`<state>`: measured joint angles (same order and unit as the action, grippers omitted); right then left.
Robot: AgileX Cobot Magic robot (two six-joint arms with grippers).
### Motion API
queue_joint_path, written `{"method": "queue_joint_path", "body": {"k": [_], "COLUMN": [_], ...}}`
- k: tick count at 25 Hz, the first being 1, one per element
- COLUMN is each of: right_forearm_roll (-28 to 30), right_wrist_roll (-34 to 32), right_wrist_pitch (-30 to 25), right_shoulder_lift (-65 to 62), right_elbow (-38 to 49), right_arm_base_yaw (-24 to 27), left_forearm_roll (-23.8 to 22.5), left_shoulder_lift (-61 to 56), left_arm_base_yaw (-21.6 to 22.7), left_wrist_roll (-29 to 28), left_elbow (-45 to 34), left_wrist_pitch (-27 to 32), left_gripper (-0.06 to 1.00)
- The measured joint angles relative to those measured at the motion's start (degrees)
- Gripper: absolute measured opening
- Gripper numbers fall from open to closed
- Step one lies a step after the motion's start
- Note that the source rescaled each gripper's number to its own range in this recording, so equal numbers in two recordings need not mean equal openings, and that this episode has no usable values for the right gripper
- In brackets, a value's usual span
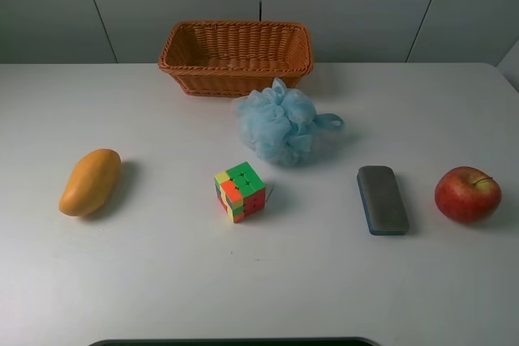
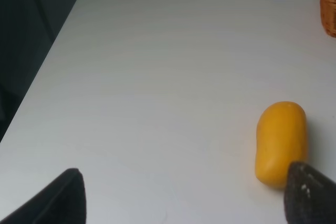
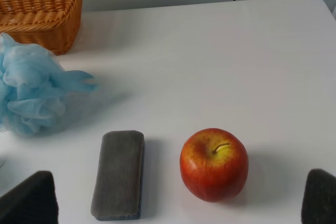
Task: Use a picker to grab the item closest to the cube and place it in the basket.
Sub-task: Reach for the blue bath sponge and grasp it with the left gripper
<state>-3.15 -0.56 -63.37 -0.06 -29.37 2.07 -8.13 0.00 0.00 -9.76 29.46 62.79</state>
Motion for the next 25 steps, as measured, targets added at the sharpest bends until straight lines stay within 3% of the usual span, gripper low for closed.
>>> {"method": "queue_joint_path", "body": {"k": [12,18,25], "right_forearm_roll": [0.00,0.00,0.00], "right_wrist_roll": [0.00,0.00,0.00], "right_wrist_pitch": [0.00,0.00,-0.02], "right_shoulder_lift": [0.00,0.00,0.00], "right_elbow": [0.00,0.00,0.00], "right_arm_base_yaw": [0.00,0.00,0.00], "left_forearm_roll": [1.43,2.99,8.13], "left_shoulder_lift": [-0.02,2.54,25.33], "left_arm_base_yaw": [0.00,0.00,0.00], "left_wrist_roll": [0.13,1.78,7.19], "left_elbow": [1.18,10.90,26.48], "left_wrist_pitch": [-1.53,-8.54,-15.25], "left_gripper": [1.00,1.00,1.00]}}
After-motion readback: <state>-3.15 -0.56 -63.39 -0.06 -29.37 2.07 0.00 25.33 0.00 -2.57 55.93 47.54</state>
